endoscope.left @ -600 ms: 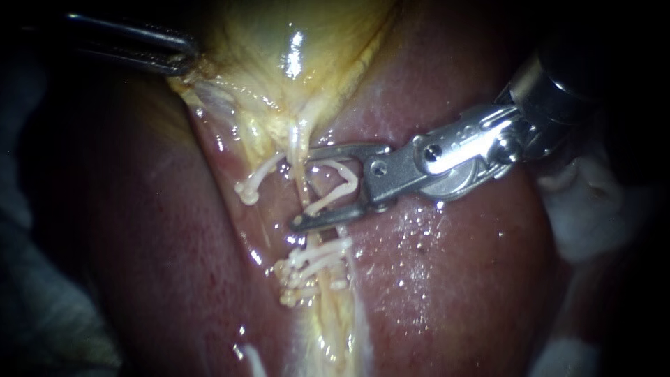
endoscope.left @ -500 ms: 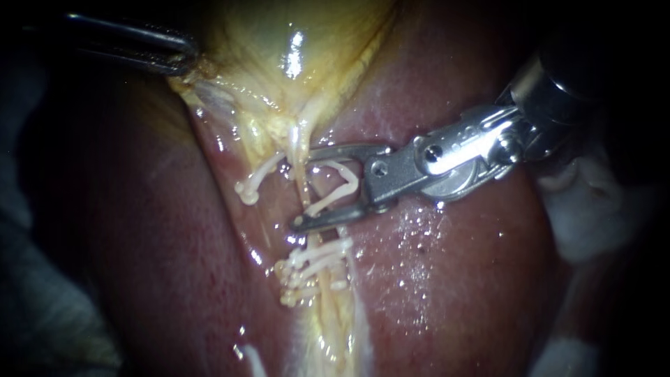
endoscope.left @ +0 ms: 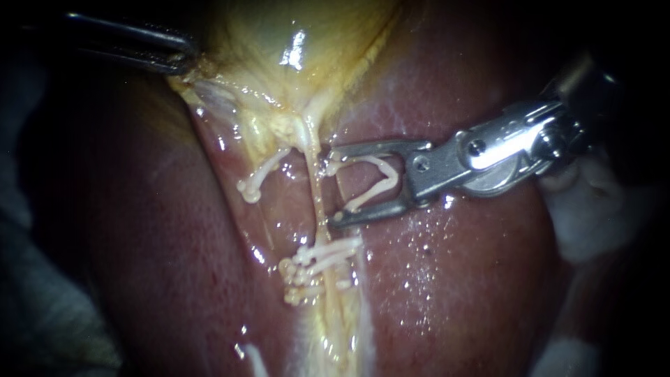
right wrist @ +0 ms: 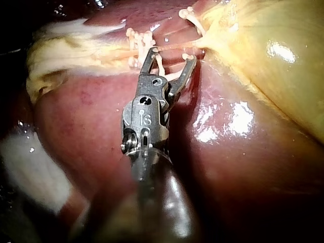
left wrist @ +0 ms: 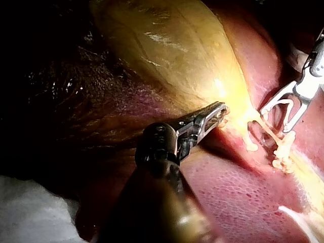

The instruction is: Clipping third clip right tube

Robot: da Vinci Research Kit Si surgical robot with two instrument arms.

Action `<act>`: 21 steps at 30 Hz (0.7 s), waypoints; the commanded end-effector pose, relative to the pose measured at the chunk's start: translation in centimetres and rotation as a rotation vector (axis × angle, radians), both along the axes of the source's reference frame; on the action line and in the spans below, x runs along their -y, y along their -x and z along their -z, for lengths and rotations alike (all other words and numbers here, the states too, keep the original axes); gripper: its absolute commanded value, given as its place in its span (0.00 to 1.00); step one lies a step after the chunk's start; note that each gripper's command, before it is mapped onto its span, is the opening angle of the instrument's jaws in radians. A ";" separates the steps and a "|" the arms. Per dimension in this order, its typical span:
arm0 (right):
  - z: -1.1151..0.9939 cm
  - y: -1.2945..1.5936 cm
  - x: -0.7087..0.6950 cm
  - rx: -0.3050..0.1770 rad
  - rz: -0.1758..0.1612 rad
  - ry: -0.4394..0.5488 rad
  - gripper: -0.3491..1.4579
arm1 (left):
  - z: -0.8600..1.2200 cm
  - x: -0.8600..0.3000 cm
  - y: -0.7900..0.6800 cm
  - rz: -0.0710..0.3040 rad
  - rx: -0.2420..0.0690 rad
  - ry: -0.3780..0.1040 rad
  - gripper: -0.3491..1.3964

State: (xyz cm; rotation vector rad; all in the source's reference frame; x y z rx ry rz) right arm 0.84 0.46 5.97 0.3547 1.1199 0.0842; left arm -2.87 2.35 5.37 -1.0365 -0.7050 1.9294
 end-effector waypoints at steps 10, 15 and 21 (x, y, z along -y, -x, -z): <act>0.10 0.14 -0.07 0.008 -0.018 -0.037 0.47 | 0.01 0.00 0.00 0.001 0.000 0.000 0.00; 0.13 0.12 -0.04 0.023 -0.040 -0.149 0.47 | 0.01 0.00 0.00 0.001 0.000 0.000 0.00; 0.06 0.06 0.00 0.028 -0.073 -0.354 0.47 | 0.01 0.00 0.00 0.001 0.000 0.000 0.00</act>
